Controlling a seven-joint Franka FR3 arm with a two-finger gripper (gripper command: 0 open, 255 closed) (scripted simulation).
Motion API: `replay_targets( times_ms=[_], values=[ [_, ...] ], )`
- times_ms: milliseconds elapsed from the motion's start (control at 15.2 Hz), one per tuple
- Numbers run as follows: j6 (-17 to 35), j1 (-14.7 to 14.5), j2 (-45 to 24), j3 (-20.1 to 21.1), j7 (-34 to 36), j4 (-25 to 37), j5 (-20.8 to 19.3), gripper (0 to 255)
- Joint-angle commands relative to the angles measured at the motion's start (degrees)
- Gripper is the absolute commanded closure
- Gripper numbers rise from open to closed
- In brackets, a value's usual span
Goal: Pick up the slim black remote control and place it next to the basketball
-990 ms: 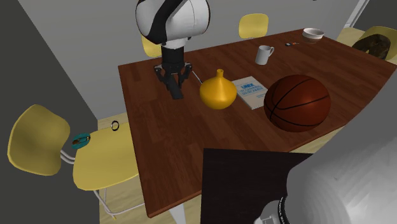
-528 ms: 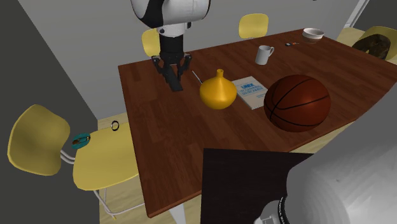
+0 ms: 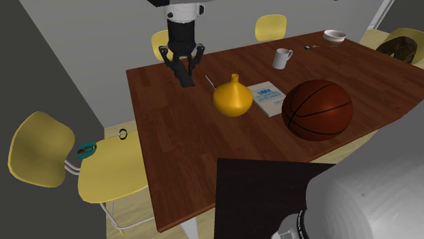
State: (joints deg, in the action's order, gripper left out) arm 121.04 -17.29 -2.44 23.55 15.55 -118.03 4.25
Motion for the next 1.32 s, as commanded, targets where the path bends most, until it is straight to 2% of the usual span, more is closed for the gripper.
replay_targets(
  times_ms=[0,528,858,1254],
  values=[
    [-1.52,0.06,0.35,-0.04,-0.04,1.18,0.10,255],
    [-7.17,0.24,2.20,-0.16,-0.18,5.11,0.70,255],
    [-7.04,3.46,7.77,-3.77,-7.98,-0.91,2.85,255],
    [-7.47,7.00,12.54,-8.73,-16.97,-5.98,3.65,255]
  ],
)
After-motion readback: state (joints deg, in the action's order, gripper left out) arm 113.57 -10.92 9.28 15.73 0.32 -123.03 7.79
